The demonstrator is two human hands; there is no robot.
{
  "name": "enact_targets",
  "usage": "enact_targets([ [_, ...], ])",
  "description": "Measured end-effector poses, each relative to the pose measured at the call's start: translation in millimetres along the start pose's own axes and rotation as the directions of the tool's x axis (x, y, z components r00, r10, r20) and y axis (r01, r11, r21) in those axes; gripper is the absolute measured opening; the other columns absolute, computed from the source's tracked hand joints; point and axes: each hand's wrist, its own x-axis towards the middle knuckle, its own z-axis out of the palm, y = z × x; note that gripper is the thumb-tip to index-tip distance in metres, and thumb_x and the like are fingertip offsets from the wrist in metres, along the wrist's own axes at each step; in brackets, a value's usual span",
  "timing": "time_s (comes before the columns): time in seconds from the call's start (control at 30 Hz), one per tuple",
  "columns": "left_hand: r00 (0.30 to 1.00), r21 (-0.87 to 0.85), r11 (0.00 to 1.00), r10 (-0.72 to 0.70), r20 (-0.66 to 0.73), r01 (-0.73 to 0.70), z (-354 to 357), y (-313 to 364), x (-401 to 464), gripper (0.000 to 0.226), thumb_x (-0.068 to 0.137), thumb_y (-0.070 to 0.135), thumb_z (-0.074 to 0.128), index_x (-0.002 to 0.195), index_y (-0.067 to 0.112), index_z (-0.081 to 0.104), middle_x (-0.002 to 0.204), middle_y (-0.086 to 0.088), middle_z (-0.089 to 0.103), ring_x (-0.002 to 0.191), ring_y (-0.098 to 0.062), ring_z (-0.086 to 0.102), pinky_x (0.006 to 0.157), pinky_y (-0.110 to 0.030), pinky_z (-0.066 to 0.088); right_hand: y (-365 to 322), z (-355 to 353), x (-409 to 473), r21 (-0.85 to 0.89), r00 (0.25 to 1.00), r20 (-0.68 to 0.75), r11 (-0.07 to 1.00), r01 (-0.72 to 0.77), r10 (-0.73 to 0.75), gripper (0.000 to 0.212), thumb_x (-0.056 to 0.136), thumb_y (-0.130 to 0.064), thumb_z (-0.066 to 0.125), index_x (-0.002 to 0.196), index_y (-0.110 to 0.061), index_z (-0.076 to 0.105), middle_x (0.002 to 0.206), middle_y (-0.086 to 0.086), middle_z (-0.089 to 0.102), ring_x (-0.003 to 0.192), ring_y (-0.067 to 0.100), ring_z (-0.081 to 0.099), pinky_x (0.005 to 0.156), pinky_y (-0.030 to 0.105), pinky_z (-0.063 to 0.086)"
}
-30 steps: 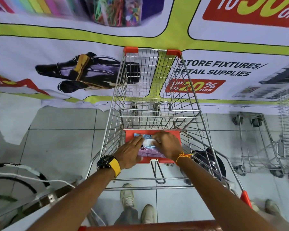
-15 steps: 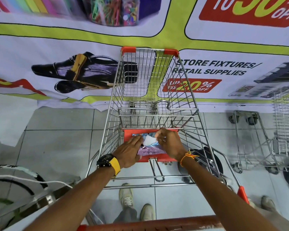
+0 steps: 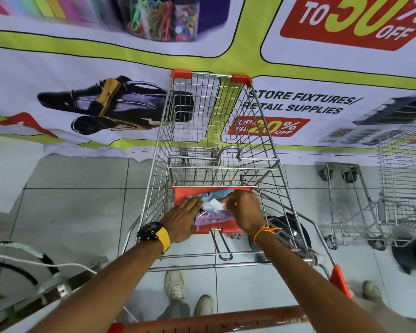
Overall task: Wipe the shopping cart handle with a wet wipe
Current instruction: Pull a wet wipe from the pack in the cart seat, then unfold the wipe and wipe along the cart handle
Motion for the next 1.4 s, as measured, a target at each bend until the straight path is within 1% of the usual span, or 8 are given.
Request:
enact_targets([
  [0.23, 1.000, 0.008, 1.000, 0.008, -0.021, -0.008, 0.1, -0.2, -1.0, 0.083, 0.097, 0.033, 0.054, 0.159, 0.011, 0.003, 0.170, -0.006, -0.001, 0.156, -0.027, -0.003, 0.125, -0.037, 0.012, -2.5, -3.7, -4.6, 0.068, 0.999, -0.046, 0.998, -0.014, 0.017, 0.006, 0.085, -0.008, 0.077, 0.086, -0.013, 0.080, 0.087, 0.007, 0.081, 0.070, 0.014, 0.065, 0.073, 0.032, 0.056],
  [0.47, 1.000, 0.017, 1.000, 0.002, 0.013, -0.002, 0.5, 3.4, -1.9, 0.084, 0.099, 0.036, 0.050, 0.159, 0.011, -0.002, 0.169, -0.007, -0.007, 0.156, -0.027, -0.007, 0.127, -0.038, 0.007, -8.0, -21.8, -8.6, 0.220, 0.978, -0.182, 0.974, -0.058, 0.099, 0.019, 0.096, -0.011, 0.065, 0.078, -0.014, 0.071, 0.064, 0.002, 0.065, 0.063, 0.023, 0.057, 0.061, 0.037, 0.043],
  [0.7, 0.983, -0.237, 0.970, 0.003, -0.183, -0.047, -29.8, 18.4, -17.8, 0.084, 0.095, 0.028, 0.060, 0.159, 0.011, 0.009, 0.170, -0.006, 0.004, 0.156, -0.023, 0.009, 0.124, -0.030, 0.015, -22.6, -42.1, -22.4, 0.622, 0.975, -0.058, 0.772, -0.134, 0.216, 0.017, 0.100, -0.003, 0.056, 0.092, 0.002, 0.070, 0.083, 0.014, 0.072, 0.076, 0.020, 0.067, 0.069, 0.037, 0.061],
  [0.83, 0.922, -0.364, 0.921, -0.011, -0.388, -0.142, -50.0, 38.7, -45.3, 0.099, 0.083, 0.022, 0.076, 0.158, 0.018, 0.012, 0.168, -0.001, 0.016, 0.150, -0.018, 0.024, 0.120, -0.027, 0.022, -39.2, -55.4, -40.3, 0.789, 0.967, 0.034, 0.587, -0.181, 0.253, 0.022, 0.098, -0.011, 0.063, 0.079, -0.001, 0.068, 0.066, 0.003, 0.071, 0.061, 0.013, 0.070, 0.058, 0.026, 0.062],
  [0.97, 0.801, -0.318, 0.910, 0.025, -0.598, -0.265, -56.0, 70.3, -83.6, 0.077, 0.081, 0.032, 0.076, 0.146, 0.027, 0.033, 0.151, 0.007, 0.038, 0.132, 0.004, 0.033, 0.113, -0.013, 0.027, -54.1, -70.2, -64.4, 0.872, 0.959, 0.106, 0.439, -0.216, 0.262, 0.035, 0.096, -0.014, 0.067, 0.062, -0.010, 0.062, 0.050, 0.001, 0.061, 0.052, 0.019, 0.066, 0.060, 0.035, 0.066],
  [1.2, 0.549, -0.272, 0.904, -0.051, -0.834, -0.330, -58.6, 125.5, -145.2, 0.015, 0.094, 0.017, 0.064, 0.106, 0.010, 0.069, 0.099, 0.000, 0.066, 0.088, -0.008, 0.060, 0.078, -0.020, 0.049, -71.8, -102.5, -122.7, 0.854, 0.974, 0.081, 0.490, -0.177, 0.211, 0.028, 0.096, -0.021, 0.068, 0.076, -0.004, 0.062, 0.054, 0.006, 0.064, 0.046, 0.020, 0.063, 0.049, 0.028, 0.058],
  [1.3, 0.546, -0.424, 0.833, -0.182, -0.818, -0.357, -60.2, 143.0, -166.7, 0.011, 0.092, 0.017, 0.067, 0.096, 0.010, 0.074, 0.085, 0.002, 0.069, 0.074, 0.001, 0.060, 0.067, -0.013, 0.046, -74.9, -113.1, -143.7, 0.809, 0.977, 0.066, 0.563, -0.171, 0.202, 0.025, 0.096, -0.025, 0.069, 0.083, -0.006, 0.059, 0.055, 0.006, 0.056, 0.045, 0.018, 0.052, 0.042, 0.022, 0.050],
  [1.4, 0.619, -0.645, 0.633, -0.316, -0.719, -0.428, -63.8, 160.1, -186.0, 0.011, 0.091, 0.015, 0.069, 0.088, 0.023, 0.076, 0.076, 0.009, 0.076, 0.069, -0.001, 0.068, 0.062, -0.015, 0.053, -78.2, -120.1, -163.8, 0.816, 0.979, 0.077, 0.553, -0.170, 0.188, 0.032, 0.096, -0.035, 0.066, 0.089, -0.004, 0.063, 0.063, 0.011, 0.060, 0.050, 0.019, 0.057, 0.045, 0.023, 0.053],
])
